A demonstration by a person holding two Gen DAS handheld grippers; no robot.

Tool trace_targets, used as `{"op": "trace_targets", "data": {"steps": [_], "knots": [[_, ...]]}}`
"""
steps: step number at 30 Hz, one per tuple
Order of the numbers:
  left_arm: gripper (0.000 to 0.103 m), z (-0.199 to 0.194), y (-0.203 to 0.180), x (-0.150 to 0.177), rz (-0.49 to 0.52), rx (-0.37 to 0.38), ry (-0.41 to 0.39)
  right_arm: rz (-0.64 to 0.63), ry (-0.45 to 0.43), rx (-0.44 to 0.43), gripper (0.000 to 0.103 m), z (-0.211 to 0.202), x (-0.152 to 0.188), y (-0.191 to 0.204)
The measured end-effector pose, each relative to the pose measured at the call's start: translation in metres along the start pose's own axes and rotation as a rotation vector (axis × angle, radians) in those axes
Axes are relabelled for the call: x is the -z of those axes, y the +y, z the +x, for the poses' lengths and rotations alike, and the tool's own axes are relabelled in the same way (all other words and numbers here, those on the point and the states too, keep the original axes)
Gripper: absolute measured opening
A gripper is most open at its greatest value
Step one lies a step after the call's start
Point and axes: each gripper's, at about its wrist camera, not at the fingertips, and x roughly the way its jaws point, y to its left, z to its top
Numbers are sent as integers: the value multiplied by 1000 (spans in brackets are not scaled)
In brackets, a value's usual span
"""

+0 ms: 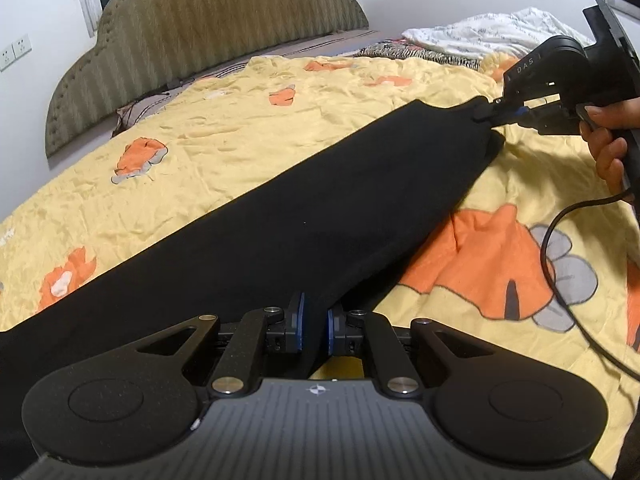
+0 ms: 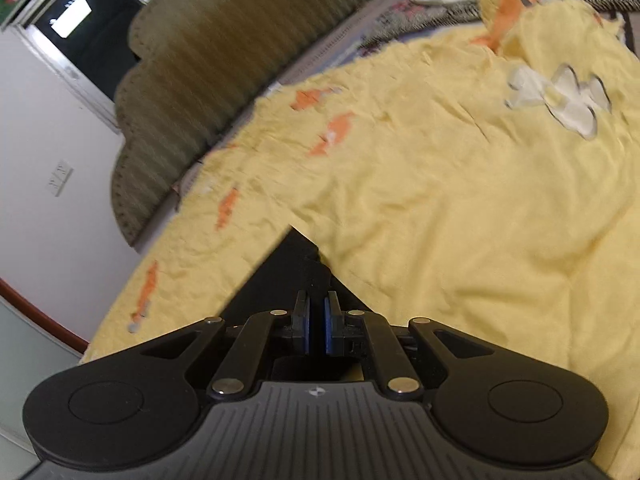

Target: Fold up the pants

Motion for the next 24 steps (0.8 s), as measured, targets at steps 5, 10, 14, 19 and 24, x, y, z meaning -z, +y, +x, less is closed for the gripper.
{"op": "trace_targets", "data": {"steps": [5, 10, 14, 19, 24], "knots": [[12, -2, -1, 1, 21, 7, -2, -3, 3, 23, 7, -3, 8, -6], [32, -1, 1, 2, 4, -5, 9, 51, -23, 9, 12, -19, 7, -13], [54, -9, 7, 0, -25, 19, 24, 32, -72, 14, 12, -43, 7, -18], [62, -29, 15, -8, -114, 116, -14, 146, 67, -151, 28, -30, 17, -24], [70, -41, 39, -18, -250, 96, -72, -2, 58, -160, 59, -25, 23, 4]]}}
